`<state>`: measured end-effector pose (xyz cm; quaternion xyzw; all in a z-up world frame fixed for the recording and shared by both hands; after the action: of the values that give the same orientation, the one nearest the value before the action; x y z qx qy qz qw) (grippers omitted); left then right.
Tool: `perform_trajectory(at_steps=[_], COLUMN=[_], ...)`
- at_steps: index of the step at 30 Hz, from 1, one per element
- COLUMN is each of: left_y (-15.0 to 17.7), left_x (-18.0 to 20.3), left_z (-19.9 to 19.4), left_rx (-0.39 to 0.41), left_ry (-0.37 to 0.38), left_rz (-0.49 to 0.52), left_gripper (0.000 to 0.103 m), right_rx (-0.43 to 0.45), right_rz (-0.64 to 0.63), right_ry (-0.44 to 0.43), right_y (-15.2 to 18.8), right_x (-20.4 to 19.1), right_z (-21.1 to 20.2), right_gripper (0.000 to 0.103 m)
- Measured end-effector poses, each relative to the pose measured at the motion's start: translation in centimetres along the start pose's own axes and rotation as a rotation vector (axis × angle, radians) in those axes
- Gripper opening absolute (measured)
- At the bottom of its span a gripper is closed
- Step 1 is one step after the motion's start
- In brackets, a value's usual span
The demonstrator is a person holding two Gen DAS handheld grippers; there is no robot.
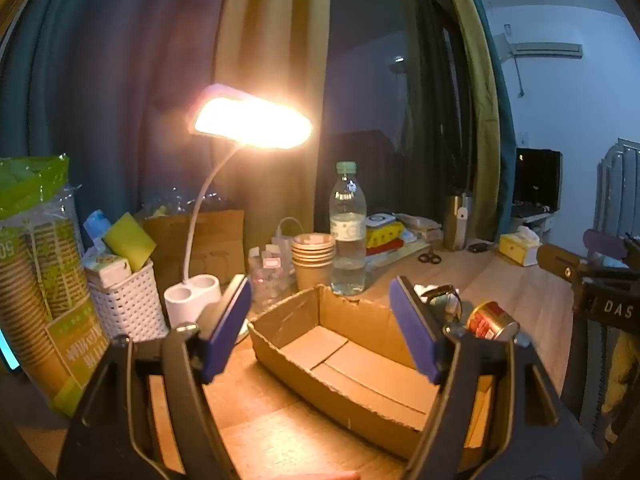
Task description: Organize rigid objects
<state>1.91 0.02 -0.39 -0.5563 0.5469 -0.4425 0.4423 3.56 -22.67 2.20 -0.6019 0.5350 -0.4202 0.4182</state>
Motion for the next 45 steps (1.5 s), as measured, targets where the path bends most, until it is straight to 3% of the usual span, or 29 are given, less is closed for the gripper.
perform_trajectory(at_steps=[10, 45], left_y=[1.2, 0.2], left_x=[1.3, 0.8], left_z=[0.5, 0.5], left_rx=[-0.011, -0.031], left_ry=[-0.029, -0.01], left_rz=[0.025, 0.019], left_gripper=[0.073, 0.073], right_rx=[-0.006, -0.001], right_rz=[0.0, 0.005], right_ry=[0.0, 0.001], right_y=[0.1, 0.2], right_x=[0.1, 0.2], right_z=[-0.1, -0.1], right_gripper=[0.093, 0.093])
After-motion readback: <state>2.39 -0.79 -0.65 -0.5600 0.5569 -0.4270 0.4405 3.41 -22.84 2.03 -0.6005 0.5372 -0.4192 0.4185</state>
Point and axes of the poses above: each gripper's, at about its wrist camera, not at the fingertips, and z roughly the way its jaws point, x to its right, y to its underside, the point moved 2 cm from there along z, roughly the way its jaws point, and after that the axes turned 1 degree about -x, right-handed, at the moved point
